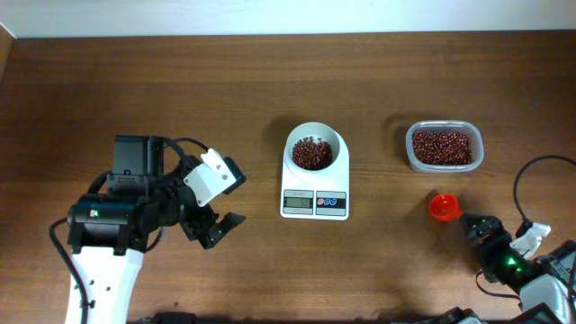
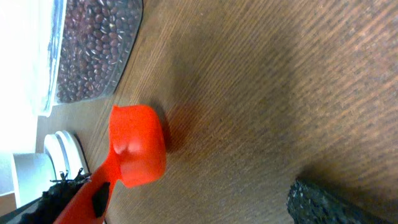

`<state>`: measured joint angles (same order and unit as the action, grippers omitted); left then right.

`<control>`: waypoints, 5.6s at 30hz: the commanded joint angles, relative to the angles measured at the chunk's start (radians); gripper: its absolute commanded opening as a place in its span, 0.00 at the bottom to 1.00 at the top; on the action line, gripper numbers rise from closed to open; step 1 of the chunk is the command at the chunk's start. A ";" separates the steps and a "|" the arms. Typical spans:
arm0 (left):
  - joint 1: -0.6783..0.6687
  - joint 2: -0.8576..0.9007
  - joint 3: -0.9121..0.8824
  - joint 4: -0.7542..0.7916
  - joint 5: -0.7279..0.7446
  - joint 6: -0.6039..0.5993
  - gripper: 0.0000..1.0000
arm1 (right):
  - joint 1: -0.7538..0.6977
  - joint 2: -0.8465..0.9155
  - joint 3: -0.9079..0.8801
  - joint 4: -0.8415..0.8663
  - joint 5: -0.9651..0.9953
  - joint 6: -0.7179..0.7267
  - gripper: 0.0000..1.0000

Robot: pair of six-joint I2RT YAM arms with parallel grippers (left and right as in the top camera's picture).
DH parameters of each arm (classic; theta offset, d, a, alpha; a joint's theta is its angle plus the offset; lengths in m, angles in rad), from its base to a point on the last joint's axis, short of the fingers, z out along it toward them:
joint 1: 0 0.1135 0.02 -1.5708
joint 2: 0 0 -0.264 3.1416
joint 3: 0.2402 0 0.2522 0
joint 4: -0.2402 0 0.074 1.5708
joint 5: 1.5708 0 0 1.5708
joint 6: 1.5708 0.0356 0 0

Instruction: Scoop and weigh 50g on scale

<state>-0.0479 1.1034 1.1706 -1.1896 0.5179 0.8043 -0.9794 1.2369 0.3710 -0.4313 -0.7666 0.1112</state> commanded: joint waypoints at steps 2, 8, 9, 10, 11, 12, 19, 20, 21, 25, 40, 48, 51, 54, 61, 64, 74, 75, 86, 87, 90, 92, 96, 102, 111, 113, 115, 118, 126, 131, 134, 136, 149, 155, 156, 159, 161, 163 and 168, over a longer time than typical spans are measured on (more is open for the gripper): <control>0.005 -0.003 0.008 -0.001 0.017 0.013 0.99 | -0.003 0.012 -0.027 -0.154 0.374 0.291 0.99; 0.005 -0.003 0.008 -0.001 0.017 0.013 0.99 | -0.003 0.012 -0.027 -0.104 0.099 0.575 0.99; 0.005 -0.003 0.008 -0.001 0.017 0.013 0.99 | -0.003 0.012 -0.027 -0.131 0.081 0.573 0.99; 0.005 -0.003 0.008 -0.001 0.017 0.013 0.99 | -0.003 0.012 -0.027 -0.167 0.080 0.568 0.99; 0.005 -0.003 0.008 -0.002 0.017 0.013 0.99 | -0.003 0.012 -0.027 -0.210 0.063 0.519 0.99; 0.005 -0.003 0.008 -0.001 0.017 0.013 0.99 | -0.003 0.008 -0.027 -0.244 0.055 0.471 0.99; 0.005 -0.003 0.008 -0.001 0.017 0.013 0.99 | -0.003 -0.260 0.026 -0.394 0.033 0.337 0.99; 0.005 -0.003 0.008 -0.001 0.017 0.013 0.99 | -0.003 -0.293 0.040 -0.410 0.032 0.315 0.99; 0.005 -0.003 0.008 -0.001 0.017 0.013 0.99 | -0.003 -0.369 0.070 -0.443 0.025 0.269 0.99; 0.005 -0.003 0.008 -0.001 0.017 0.013 0.99 | -0.003 -0.424 0.118 -0.447 -0.251 0.090 0.99; 0.005 -0.003 0.008 -0.001 0.017 0.013 0.99 | 0.029 -0.403 0.139 -0.565 -0.016 0.047 0.99; 0.005 -0.003 0.008 -0.001 0.017 0.013 0.99 | 0.557 -0.426 0.139 -0.105 0.121 0.047 0.99; 0.005 -0.003 0.008 -0.001 0.017 0.013 0.99 | 0.726 -0.498 0.139 -0.048 0.303 0.047 0.99; 0.005 -0.003 0.008 -0.001 0.017 0.013 0.99 | 0.840 -0.644 0.139 -0.050 0.404 0.047 0.99; 0.005 -0.003 0.008 -0.001 0.017 0.013 0.99 | 0.896 -0.797 0.138 -0.036 0.457 0.033 0.99; 0.005 -0.003 0.008 -0.001 0.017 0.013 0.99 | 0.896 -0.813 0.138 -0.026 0.457 -0.026 0.99; 0.005 -0.003 0.008 -0.001 0.017 0.013 0.99 | 0.934 -1.108 0.013 0.017 0.519 -0.026 0.99; 0.005 -0.003 0.008 -0.001 0.017 0.013 0.99 | 0.934 -1.140 -0.013 0.044 0.549 -0.026 0.99; 0.005 -0.003 0.008 -0.001 0.017 0.013 0.99 | 0.933 -1.234 -0.365 0.449 0.625 -0.026 0.99; 0.005 -0.003 0.008 -0.001 0.017 0.013 0.99 | 0.933 -1.234 -0.365 0.438 0.651 -0.026 0.99; 0.005 -0.003 0.008 -0.001 0.017 0.013 0.99 | 0.933 -1.234 -0.365 0.354 0.702 -0.027 0.99; 0.005 -0.003 0.008 -0.001 0.017 0.013 0.99 | 0.933 -1.234 -0.365 0.354 0.716 -0.055 0.99; 0.005 -0.003 0.008 -0.001 0.017 0.013 0.99 | 0.933 -1.234 -0.365 0.356 0.719 -0.055 0.99; 0.005 -0.003 0.008 -0.002 0.017 0.013 0.99 | 0.933 -1.234 -0.365 0.356 0.719 -0.055 0.99; 0.005 -0.003 0.008 -0.001 0.017 0.013 0.99 | 0.933 -1.234 -0.365 0.356 0.719 -0.055 0.99; 0.005 -0.003 0.008 -0.001 0.017 0.013 0.99 | 0.933 -1.234 -0.365 0.356 0.719 -0.055 0.99; 0.005 -0.003 0.008 -0.001 0.017 0.013 0.99 | 0.933 -1.234 -0.365 0.356 0.719 -0.055 0.99; 0.005 -0.016 0.008 -0.001 0.017 0.013 0.99 | 0.933 -1.234 -0.365 0.356 0.719 -0.055 0.99; -0.037 -0.206 -0.163 0.286 -0.058 -0.136 0.99 | 0.933 -1.234 -0.365 0.356 0.719 -0.055 0.99; 0.027 -0.513 -0.513 0.622 -0.113 -0.343 0.99 | 0.933 -1.234 -0.365 0.356 0.719 -0.055 0.99; 0.076 -0.705 -0.677 0.764 -0.208 -0.484 0.99 | 0.933 -1.234 -0.365 0.356 0.719 -0.055 0.99; 0.077 -0.784 -0.750 0.822 -0.262 -0.499 0.99 | 0.933 -1.234 -0.365 0.356 0.719 -0.055 0.99; 0.125 -1.099 -1.163 1.128 -0.354 -0.598 0.99 | 0.933 -1.234 -0.365 0.356 0.719 -0.055 0.99; 0.061 -1.099 -1.162 1.109 -0.470 -0.603 0.99 | 0.933 -1.234 -0.365 0.356 0.719 -0.055 0.99; 0.058 -1.099 -1.162 1.109 -0.470 -0.603 0.99 | 0.933 -1.234 -0.365 0.356 0.719 -0.055 0.99; 0.041 -1.099 -1.162 1.110 -0.470 -0.602 0.99 | 0.933 -1.234 -0.365 0.356 0.719 -0.055 0.99; 0.041 -1.099 -1.162 1.111 -0.470 -0.602 0.99 | 0.933 -1.234 -0.365 0.356 0.719 -0.055 0.99; 0.041 -1.099 -1.162 1.110 -0.470 -0.602 0.99 | 0.933 -1.234 -0.365 0.356 0.719 -0.055 0.99; 0.035 -1.099 -1.162 1.108 -0.483 -0.647 0.99 | 0.933 -1.233 -0.365 0.356 0.719 -0.055 0.99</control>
<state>-0.0067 0.0139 0.0166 -0.0784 0.0624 0.2150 -0.0521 0.0120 0.0105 -0.0700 -0.0521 0.0528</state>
